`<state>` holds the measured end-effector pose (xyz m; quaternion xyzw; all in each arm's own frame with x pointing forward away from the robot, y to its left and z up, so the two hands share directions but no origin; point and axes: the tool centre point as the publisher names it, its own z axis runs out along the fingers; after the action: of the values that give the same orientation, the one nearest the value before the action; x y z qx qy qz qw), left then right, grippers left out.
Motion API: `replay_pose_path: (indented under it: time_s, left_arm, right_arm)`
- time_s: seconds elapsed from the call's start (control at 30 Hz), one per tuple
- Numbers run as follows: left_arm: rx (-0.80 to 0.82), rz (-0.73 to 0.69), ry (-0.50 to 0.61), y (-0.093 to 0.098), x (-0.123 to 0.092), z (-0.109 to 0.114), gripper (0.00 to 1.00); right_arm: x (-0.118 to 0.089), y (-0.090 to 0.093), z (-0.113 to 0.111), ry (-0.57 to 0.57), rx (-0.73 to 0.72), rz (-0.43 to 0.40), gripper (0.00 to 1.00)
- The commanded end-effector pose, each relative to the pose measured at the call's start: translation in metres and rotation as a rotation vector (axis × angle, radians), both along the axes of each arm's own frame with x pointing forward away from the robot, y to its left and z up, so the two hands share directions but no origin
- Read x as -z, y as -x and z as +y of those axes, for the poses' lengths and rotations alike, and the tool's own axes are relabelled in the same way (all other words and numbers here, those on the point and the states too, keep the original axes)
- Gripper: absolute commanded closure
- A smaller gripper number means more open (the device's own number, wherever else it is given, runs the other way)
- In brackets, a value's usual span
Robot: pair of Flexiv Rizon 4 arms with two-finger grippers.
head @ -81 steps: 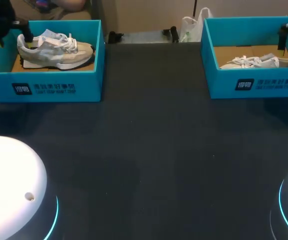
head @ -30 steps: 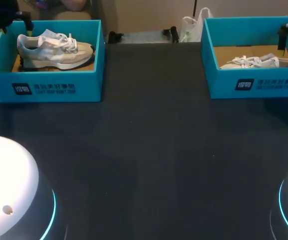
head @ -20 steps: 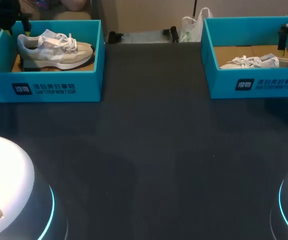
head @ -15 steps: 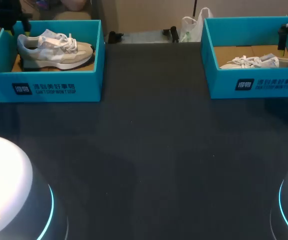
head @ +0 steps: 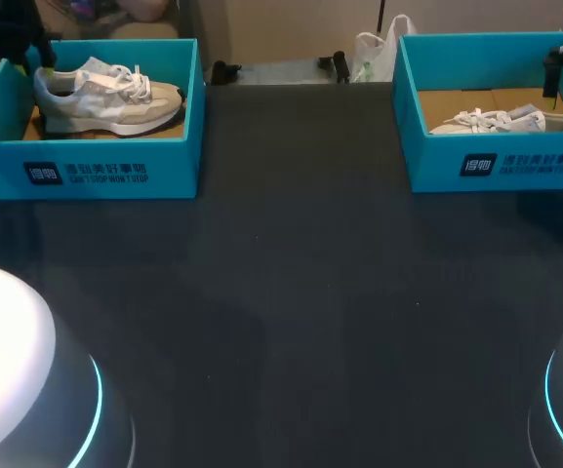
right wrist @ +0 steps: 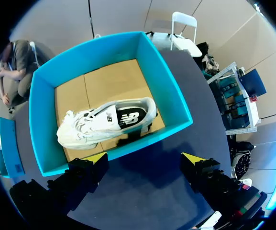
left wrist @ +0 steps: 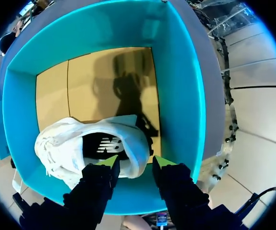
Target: Take the shoe out of the shoebox, open the shoe tongue, remove and reinsert the insole, then place the shoe into the shoebox
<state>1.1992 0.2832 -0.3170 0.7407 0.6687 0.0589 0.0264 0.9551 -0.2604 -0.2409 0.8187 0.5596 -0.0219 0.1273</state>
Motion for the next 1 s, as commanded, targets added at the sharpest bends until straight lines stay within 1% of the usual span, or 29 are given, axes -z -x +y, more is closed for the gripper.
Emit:
replay_pose_path:
  time_s: [0.03,0.17,0.37,0.6,0.83,1.0]
  left_arm:
    - [0.004,0.023,0.009,-0.005,0.007,0.003,0.55]
    - [0.001,0.027,0.01,-0.003,0.014,0.006,0.54]
    - [-0.01,0.051,-0.002,-0.007,0.025,0.011,0.52]
    - [0.0,0.068,0.009,-0.009,0.036,0.016,0.5]
    - [0.02,0.082,0.006,-0.011,0.045,0.016,0.51]
    - [0.026,0.099,-0.004,-0.01,0.056,0.015,0.53]
  right_arm:
    - [0.0,0.001,0.0,-0.001,0.0,-0.001,0.0]
    - [0.0,0.001,0.0,-0.001,0.0,-0.001,0.0]
    - [0.0,0.001,0.0,-0.001,0.0,-0.001,0.0]
    - [0.0,0.001,0.0,-0.001,0.0,-0.001,0.0]
    - [0.0,0.001,0.0,-0.001,0.0,-0.001,0.0]
    - [0.0,0.001,0.0,-0.001,0.0,-0.001,0.0]
